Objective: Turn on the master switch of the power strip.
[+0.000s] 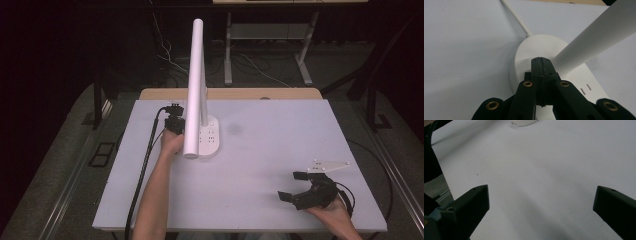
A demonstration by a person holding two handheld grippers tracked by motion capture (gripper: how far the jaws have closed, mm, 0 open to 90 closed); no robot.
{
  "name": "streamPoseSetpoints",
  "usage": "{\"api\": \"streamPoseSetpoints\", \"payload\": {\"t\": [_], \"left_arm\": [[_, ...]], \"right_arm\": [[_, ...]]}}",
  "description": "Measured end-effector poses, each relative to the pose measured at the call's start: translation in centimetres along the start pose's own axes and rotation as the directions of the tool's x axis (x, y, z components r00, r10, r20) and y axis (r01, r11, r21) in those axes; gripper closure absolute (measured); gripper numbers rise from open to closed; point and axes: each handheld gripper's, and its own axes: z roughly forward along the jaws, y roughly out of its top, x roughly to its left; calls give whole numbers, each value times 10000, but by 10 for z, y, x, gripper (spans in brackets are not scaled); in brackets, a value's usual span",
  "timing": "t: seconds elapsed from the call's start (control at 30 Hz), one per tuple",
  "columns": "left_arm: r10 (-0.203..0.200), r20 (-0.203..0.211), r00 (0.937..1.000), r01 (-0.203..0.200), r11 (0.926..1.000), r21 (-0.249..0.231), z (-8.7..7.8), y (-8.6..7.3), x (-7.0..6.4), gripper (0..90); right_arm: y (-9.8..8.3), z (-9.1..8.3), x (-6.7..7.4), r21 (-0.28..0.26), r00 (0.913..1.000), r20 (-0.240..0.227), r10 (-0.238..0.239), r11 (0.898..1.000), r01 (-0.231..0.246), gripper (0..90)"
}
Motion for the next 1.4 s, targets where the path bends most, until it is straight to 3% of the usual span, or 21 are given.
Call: {"api": "streamPoseSetpoints", "payload": {"t": [0.13, 0.27, 0.4, 0.8, 0.9, 1.2, 1.4], "left_arm": [[-22, -32, 10000, 22, 10000, -49, -1, 0, 0, 899], [-273, 343, 9990, 277, 9995, -116, -3, 1, 3, 897], [-355, 363, 9987, 362, 9992, -192, -4, 1, 5, 896], [499, 341, 9982, -487, 9981, -374, -25, 7, 1, 895], [473, 331, 9983, -457, 9979, -468, -31, 8, -1, 895], [1123, 146, 9936, -1116, 9928, -431, -47, 9, -5, 878], [1191, 177, 9927, -1180, 9916, -520, -57, 4, -4, 818]], "right_arm": [[0, 0, 0, -3, 10000, 0, -7, 10000, 7, 1], [0, 1, -1, -1, 10000, 3, 24, 10000, -24, 1], [1, 1, -2, 20, 10000, -48, 49, 10000, -49, 1], [1, 1, -3, 22, 9999, -8, 116, 9999, -116, 1], [1, 1, -3, 22, 9999, -6, 114, 9999, -114, 1], [1, 0, -3, -7, 10000, -25, 91, 10000, -91, 1], [1, 0, -3, -8, 10000, -44, 84, 10000, -84, 1]]}}
